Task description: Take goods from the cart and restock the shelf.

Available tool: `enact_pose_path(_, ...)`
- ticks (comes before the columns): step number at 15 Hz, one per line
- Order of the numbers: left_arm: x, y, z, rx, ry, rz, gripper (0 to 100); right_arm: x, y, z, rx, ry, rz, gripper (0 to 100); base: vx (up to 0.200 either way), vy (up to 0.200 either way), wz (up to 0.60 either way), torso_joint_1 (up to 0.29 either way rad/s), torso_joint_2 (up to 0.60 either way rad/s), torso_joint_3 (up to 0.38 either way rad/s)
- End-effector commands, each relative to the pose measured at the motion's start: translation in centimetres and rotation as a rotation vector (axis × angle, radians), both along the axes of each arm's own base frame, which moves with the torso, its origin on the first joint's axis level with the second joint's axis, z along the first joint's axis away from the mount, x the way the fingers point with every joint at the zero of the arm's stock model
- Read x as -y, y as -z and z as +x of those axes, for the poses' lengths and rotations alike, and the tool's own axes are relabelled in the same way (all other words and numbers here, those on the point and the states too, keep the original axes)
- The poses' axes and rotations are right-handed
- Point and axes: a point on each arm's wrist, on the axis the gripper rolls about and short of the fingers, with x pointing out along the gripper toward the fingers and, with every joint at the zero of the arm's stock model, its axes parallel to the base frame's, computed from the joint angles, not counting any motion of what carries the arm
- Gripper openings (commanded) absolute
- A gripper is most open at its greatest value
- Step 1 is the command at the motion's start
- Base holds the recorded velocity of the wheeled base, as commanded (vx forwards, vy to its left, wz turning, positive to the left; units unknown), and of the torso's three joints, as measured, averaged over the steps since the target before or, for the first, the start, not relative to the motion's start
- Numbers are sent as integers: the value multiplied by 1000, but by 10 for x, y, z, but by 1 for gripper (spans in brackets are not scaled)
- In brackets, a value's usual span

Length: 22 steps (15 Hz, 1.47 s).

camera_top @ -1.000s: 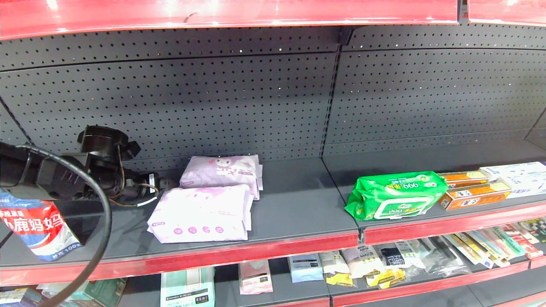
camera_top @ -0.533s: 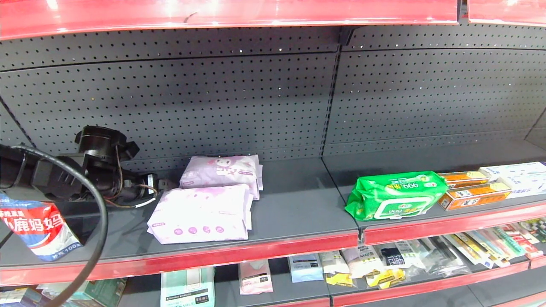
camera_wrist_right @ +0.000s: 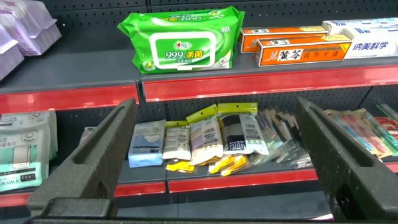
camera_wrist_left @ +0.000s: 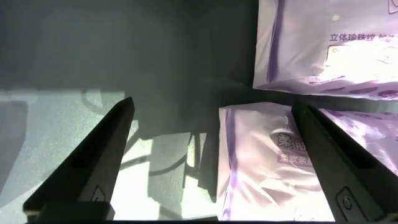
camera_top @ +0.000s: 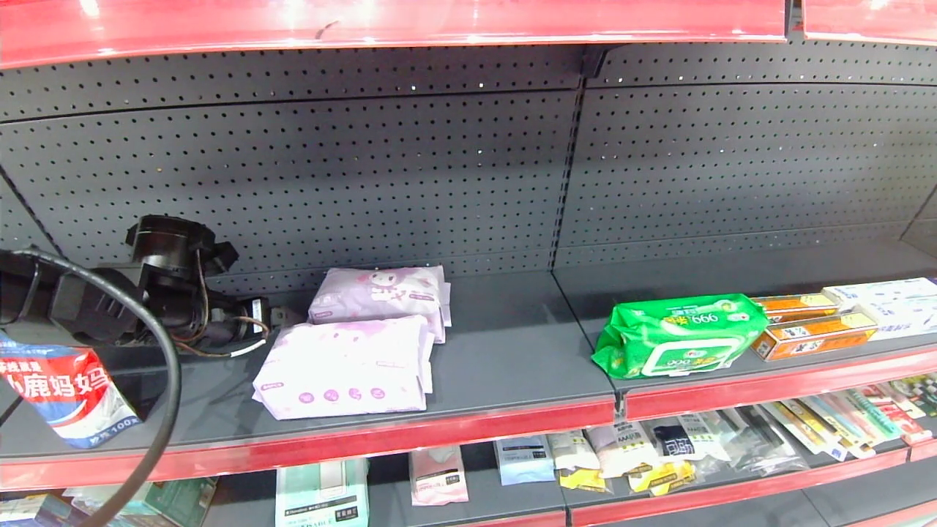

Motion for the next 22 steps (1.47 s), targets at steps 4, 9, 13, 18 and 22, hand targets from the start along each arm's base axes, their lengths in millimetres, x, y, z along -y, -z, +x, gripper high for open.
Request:
enact_pose_path(4,0,1,-2,-4,0,0,100,0,0,0,-1,-1,0,100,0,0,0,0,0,0)
enact_pose_path(9,-1,-7,-3,24,-3,0,100,0,0,0,-1,-1,0,100,0,0,0,0,0,0)
enact_pose_path(13,-2,-21,-11,66,6,18,100,0,0,0,-1,-1,0,100,0,0,0,0,0,0)
enact_pose_path(18,-9,-27,-35,47,23,165,100,0,0,0,-1,-1,0,100,0,0,0,0,0,0)
enact_pose_path(22,-25,-16,-32,5,-18,175,100,0,0,0,-2,-1,0,100,0,0,0,0,0,0)
